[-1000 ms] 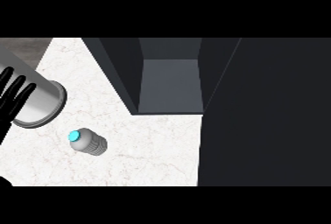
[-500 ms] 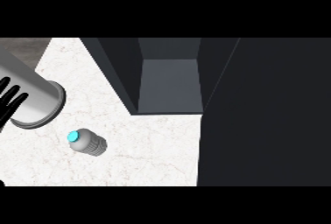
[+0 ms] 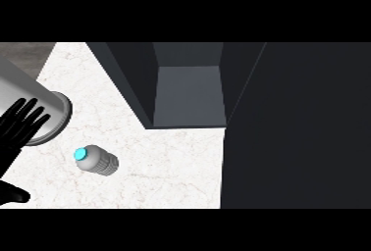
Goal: Pick up the bottled water, place it into the cabinet and close the cabinet
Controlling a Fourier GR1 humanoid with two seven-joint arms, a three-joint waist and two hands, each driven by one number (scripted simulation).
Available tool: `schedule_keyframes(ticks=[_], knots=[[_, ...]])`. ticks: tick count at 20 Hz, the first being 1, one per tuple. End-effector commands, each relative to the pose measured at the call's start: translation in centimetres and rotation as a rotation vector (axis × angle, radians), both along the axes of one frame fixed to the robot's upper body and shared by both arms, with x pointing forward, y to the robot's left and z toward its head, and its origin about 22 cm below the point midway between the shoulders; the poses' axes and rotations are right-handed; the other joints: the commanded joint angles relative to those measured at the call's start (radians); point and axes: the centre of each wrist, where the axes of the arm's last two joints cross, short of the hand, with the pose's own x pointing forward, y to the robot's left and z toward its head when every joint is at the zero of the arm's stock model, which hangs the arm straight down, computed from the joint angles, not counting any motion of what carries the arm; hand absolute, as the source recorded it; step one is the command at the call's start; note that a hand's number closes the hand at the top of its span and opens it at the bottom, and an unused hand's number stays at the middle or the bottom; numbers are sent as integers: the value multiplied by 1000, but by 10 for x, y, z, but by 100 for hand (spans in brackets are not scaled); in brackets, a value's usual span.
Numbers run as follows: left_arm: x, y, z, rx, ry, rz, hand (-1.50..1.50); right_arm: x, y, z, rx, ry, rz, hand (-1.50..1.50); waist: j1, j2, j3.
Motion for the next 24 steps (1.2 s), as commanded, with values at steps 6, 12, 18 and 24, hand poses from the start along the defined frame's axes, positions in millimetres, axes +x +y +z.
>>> schedule_keyframes(ticks=[6, 12, 18, 24], knots=[[3, -1, -80, -46, 169, -33, -150, -29, 5, 31, 3, -50, -20, -150, -10, 0, -1], [25, -17, -116, -63, 189, -21, -150, -30, 4, 18, -20, -66, -15, -150, -18, 1, -1], [23, -27, -152, -93, 204, -81, -150, -37, 4, 34, -10, -57, 5, -150, -19, 8, -4], [3, -43, -186, -104, 178, -103, -150, -42, 2, 31, -16, -52, 2, -150, -26, 6, -5]])
